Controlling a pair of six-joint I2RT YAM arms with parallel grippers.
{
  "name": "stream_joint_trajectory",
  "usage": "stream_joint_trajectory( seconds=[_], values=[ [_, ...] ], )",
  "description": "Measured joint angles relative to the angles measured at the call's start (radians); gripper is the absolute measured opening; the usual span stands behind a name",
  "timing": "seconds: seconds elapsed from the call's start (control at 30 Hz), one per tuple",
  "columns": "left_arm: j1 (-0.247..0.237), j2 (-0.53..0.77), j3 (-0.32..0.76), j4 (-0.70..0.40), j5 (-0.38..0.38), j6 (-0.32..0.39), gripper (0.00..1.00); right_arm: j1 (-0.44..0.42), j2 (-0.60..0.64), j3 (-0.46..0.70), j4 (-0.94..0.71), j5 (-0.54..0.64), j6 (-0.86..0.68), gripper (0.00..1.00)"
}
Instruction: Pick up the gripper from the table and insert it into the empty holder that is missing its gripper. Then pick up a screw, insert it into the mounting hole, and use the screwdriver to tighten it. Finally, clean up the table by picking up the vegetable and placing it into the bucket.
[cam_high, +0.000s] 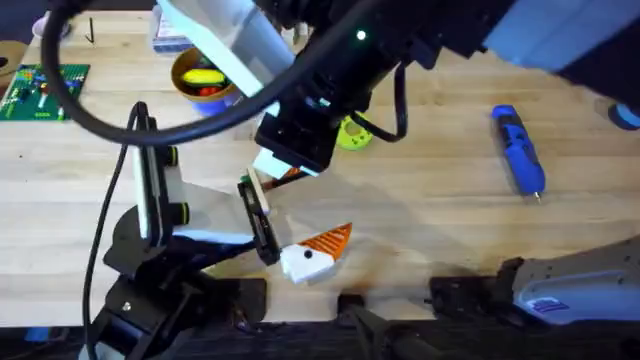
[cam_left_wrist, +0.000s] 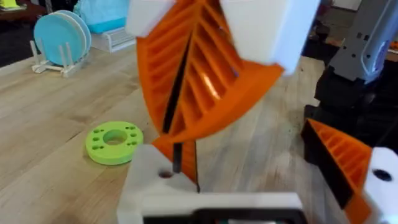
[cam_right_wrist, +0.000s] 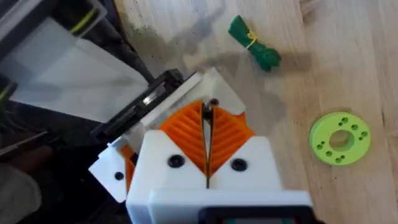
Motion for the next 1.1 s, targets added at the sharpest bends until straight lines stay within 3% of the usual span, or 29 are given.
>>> stream_joint_trajectory(
  seconds=[0.8,1.1],
  values=[
    [0.000,0.000,0.000,0.000,0.000,0.000,0.993,0.000,0.021,0.004,-0.001,0.053,-0.001,0.006],
    [0.000,0.000,0.000,0.000,0.000,0.000,0.992,0.000,0.021,0.004,-0.001,0.023,-0.001,0.006]
  ],
)
